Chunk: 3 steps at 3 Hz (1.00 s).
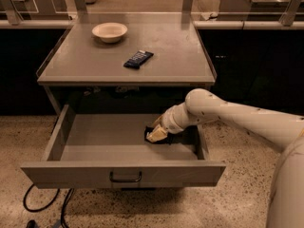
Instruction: Place rxbar chocolate into top drawer
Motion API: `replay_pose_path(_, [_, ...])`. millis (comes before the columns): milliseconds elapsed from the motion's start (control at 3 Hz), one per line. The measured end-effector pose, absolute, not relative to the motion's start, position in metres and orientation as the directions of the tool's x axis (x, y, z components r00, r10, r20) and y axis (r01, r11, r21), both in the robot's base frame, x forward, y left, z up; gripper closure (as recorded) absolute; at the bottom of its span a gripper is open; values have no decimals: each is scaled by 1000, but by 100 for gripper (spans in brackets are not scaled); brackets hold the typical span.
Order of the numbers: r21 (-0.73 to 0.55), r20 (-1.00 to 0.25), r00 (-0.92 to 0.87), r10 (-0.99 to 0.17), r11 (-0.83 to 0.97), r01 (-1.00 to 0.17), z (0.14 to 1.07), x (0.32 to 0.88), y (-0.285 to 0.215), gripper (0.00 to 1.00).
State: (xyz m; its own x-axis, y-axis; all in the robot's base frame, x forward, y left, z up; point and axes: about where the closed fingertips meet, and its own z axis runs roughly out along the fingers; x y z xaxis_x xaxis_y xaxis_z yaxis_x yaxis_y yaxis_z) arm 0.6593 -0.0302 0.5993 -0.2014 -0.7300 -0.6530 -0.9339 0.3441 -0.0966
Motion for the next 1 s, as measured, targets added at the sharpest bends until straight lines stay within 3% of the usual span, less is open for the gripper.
replay_pose_path(667, [-97, -653, -201, -730, 344, -934, 599, 659, -30, 16])
replay_pose_path(1000, [-96, -653, -201, -730, 344, -934, 599, 659, -30, 0])
